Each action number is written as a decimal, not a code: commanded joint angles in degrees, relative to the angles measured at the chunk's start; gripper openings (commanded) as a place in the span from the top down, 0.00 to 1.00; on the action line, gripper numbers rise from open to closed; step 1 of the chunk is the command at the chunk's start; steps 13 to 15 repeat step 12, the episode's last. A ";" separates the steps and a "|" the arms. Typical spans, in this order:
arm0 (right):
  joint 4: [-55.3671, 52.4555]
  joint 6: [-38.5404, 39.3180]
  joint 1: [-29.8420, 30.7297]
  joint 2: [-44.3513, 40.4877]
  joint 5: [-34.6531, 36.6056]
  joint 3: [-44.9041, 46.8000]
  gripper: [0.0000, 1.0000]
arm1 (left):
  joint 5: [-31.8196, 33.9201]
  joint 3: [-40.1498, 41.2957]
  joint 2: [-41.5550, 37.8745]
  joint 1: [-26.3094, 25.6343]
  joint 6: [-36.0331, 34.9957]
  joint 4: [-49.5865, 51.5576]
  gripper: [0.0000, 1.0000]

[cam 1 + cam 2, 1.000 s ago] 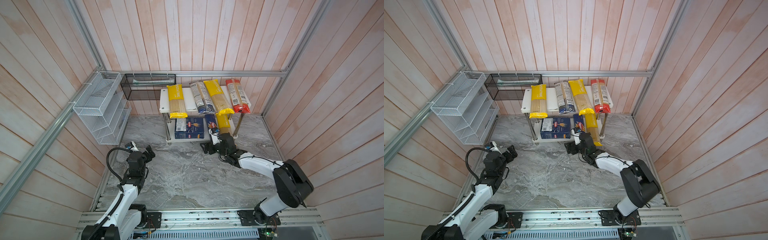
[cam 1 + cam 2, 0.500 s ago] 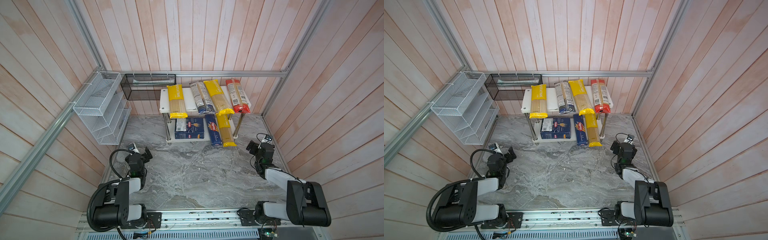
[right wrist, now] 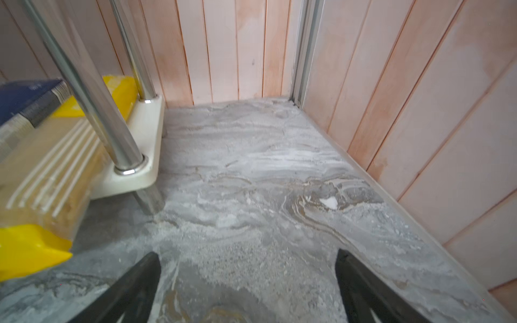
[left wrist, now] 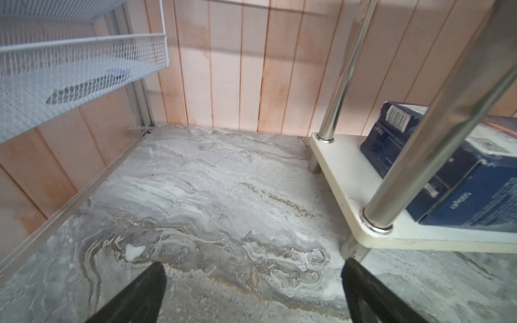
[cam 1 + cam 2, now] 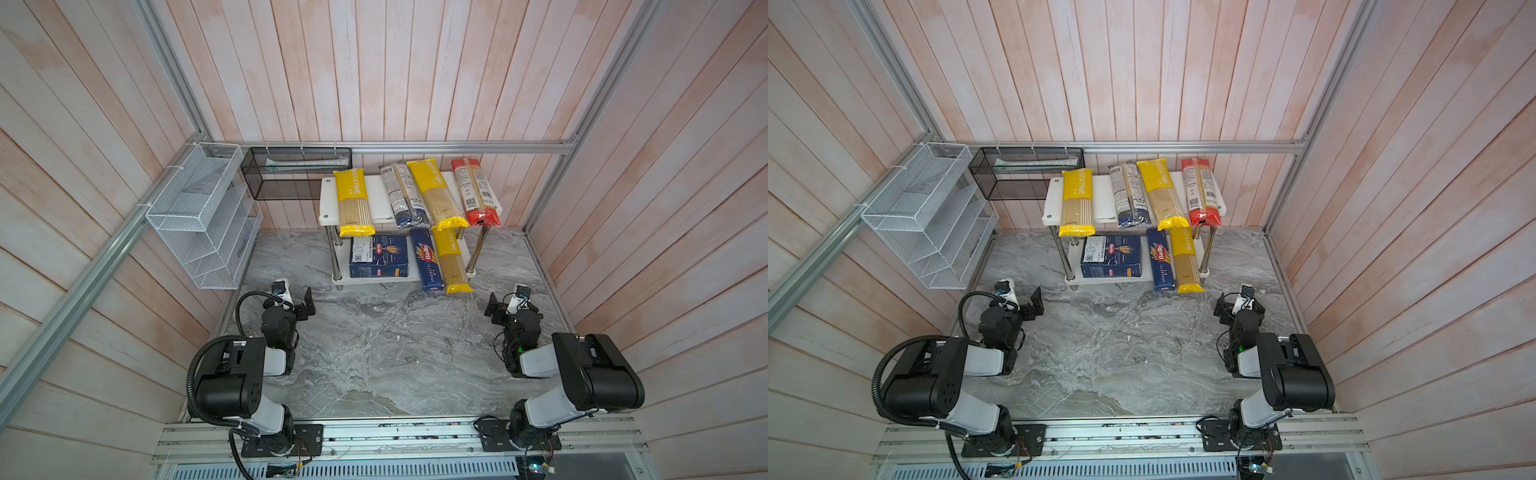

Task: Arrange pasta packages on shelves
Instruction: Reset both arms

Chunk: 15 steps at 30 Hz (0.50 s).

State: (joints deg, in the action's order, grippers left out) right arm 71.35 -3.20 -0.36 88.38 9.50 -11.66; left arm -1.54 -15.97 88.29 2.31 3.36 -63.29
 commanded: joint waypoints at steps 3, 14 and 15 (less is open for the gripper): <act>-2.45 0.52 -0.29 -1.59 -1.05 -2.15 0.02 | -0.12 -0.65 0.06 -0.20 -1.86 0.01 0.00; -1.34 0.48 -0.31 -1.27 -0.88 -1.90 0.02 | 1.51 -0.94 0.12 -1.16 -2.56 0.46 0.00; -1.34 0.48 -0.31 -1.27 -0.88 -1.90 0.02 | 1.51 -0.94 0.12 -1.16 -2.56 0.46 0.00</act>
